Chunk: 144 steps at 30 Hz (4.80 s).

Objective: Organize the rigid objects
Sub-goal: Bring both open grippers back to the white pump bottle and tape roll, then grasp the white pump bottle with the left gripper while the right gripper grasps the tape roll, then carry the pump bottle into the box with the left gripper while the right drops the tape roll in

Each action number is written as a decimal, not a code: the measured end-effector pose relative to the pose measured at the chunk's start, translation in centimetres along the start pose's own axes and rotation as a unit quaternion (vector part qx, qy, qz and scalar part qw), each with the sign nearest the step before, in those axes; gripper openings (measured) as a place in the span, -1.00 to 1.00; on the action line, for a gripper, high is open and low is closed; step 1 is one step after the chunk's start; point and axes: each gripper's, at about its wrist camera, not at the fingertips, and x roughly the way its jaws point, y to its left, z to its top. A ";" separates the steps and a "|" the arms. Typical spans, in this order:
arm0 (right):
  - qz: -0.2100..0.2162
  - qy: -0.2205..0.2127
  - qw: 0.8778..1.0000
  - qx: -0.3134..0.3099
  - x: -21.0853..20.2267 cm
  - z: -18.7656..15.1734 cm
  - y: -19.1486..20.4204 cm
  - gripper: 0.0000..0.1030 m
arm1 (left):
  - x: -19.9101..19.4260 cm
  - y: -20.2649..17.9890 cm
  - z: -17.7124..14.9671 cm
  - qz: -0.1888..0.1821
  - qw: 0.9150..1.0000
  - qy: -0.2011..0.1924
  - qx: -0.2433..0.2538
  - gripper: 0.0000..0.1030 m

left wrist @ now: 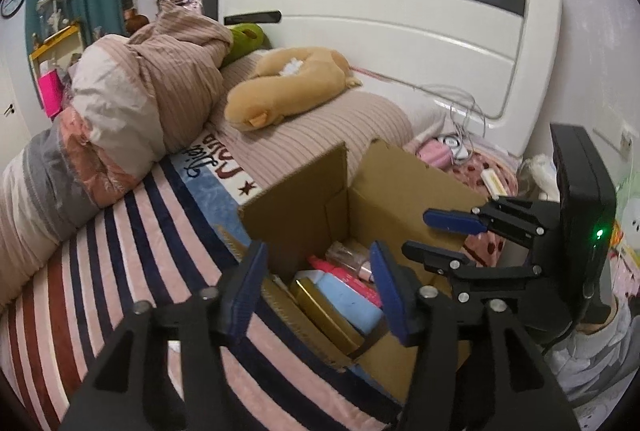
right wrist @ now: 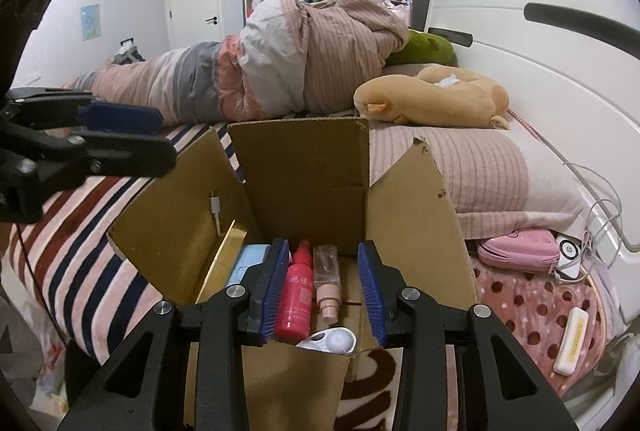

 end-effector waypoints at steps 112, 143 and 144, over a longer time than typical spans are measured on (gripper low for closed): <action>0.001 -0.074 0.997 -0.026 -0.1 2.4 8.5 -0.29 | -4.5 8.1 -3.7 -0.017 0.993 -0.084 -0.077 0.19; -0.003 0.006 1.000 0.017 2.4 -1.0 1.5 -0.23 | 4.2 0.7 0.1 -0.028 0.999 0.032 0.023 0.25; -0.003 0.005 1.000 0.018 2.4 -1.0 1.5 -0.23 | 4.2 0.6 0.1 -0.024 0.999 0.033 0.023 0.27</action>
